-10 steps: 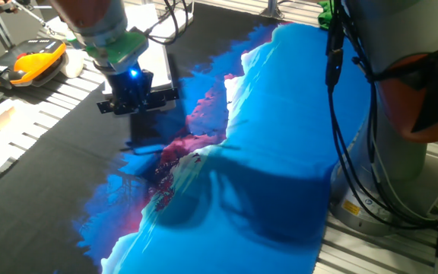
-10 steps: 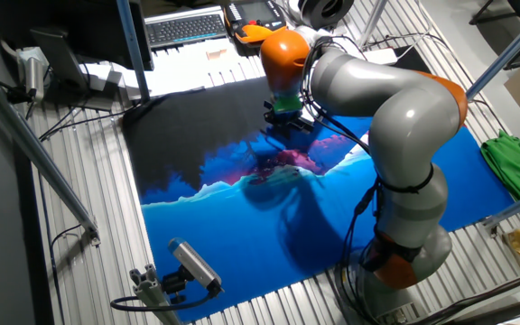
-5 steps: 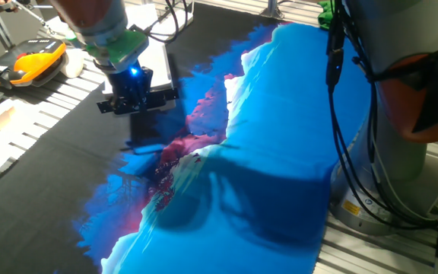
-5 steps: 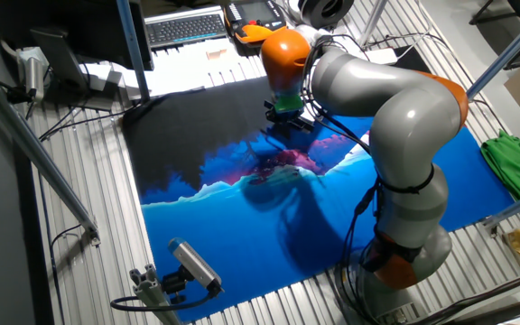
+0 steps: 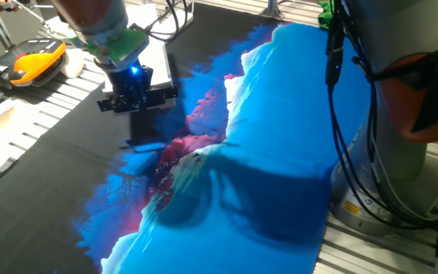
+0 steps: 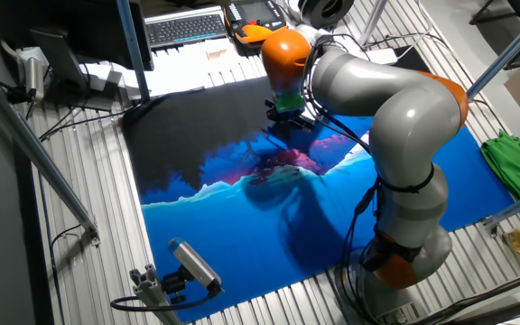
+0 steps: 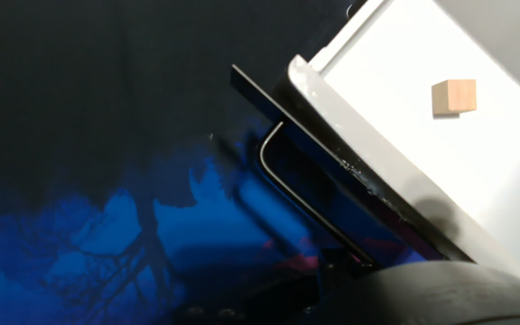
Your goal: Use the gripper to push and close the drawer
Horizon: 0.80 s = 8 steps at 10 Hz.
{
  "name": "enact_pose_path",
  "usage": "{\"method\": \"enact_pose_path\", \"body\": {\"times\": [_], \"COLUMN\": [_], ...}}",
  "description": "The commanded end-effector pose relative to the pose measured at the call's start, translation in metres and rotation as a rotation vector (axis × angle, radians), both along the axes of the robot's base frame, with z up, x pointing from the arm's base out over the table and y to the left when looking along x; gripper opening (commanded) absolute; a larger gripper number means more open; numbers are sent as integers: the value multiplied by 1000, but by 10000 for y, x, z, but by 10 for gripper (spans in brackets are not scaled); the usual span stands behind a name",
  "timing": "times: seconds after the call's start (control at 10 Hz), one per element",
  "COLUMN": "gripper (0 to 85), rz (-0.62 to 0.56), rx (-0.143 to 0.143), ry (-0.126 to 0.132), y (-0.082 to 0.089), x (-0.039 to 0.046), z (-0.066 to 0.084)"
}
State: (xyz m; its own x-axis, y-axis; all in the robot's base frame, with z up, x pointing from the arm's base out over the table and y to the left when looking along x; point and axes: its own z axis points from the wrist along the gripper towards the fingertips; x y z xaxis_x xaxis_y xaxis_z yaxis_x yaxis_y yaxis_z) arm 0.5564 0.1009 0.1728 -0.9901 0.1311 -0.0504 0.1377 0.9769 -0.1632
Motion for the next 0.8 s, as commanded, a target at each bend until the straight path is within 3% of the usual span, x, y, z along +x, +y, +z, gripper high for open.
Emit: {"method": "enact_pose_path", "body": {"times": [0.0,0.7], "gripper": [0,0], "rz": [2,11], "rx": [0,0], "ry": [0,1], "y": [-11,-89], "x": [8,60], "z": [12,-17]}}
